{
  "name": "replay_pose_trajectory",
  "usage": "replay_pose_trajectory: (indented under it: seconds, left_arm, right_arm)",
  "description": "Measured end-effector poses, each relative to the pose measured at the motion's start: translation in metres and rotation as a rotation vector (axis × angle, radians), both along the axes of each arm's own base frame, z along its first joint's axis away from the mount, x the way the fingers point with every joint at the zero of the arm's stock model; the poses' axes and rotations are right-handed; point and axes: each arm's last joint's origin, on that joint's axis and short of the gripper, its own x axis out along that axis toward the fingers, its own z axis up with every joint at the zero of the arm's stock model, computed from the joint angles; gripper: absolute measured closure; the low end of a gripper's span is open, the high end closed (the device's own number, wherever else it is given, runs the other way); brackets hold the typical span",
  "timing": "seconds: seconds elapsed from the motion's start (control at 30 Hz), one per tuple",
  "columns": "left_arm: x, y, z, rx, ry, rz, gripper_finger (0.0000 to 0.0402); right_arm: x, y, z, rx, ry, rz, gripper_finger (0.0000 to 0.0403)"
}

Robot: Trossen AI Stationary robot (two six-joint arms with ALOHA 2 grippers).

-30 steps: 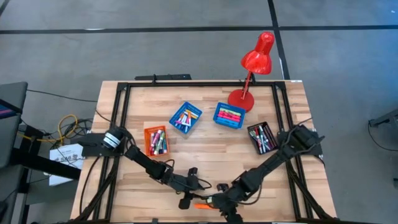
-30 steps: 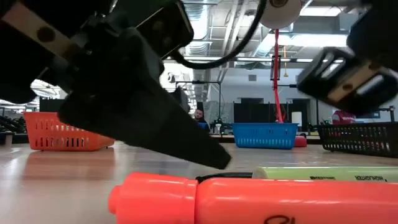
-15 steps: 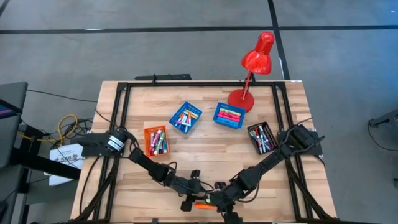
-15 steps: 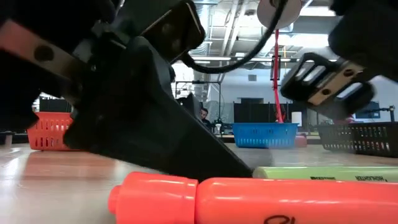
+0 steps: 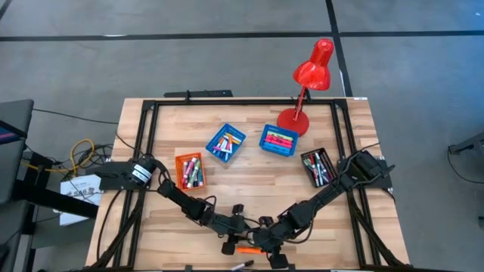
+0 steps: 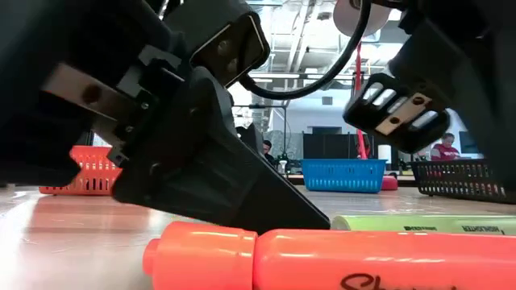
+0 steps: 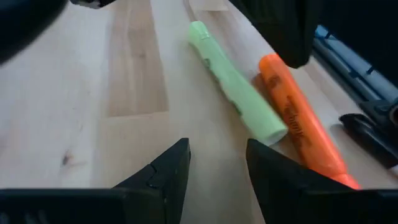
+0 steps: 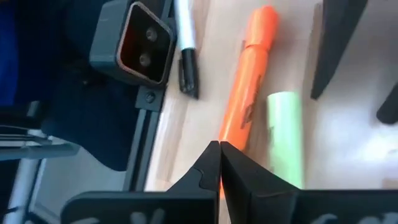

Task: Pick & Place Markers
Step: Put the small black highlighter pen into the left blue bin

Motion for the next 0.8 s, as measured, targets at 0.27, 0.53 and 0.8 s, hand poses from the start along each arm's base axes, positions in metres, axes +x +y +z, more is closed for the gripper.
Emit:
replay_pose_trajectory:
  seconds: [0.27,0.53,0.8]
  left_arm:
    - [-0.008,0.013,0.057,0.049,0.05,0.029,0.0243]
    - [-0.04,-0.016,0.084,0.04,0.109,-0.152,0.0243]
    - [-0.048,-0.032,0.06,0.039,0.157,-0.16,0.0243]
  right_arm:
    - [0.0,-0.001,0.0,-0.014,-0.007,0.0,0.0402]
    - [-0.001,0.002,0.0,-0.004,-0.011,0.011,0.0402]
    - [0.003,0.022,0.014,0.103,-0.204,0.094,0.0403]
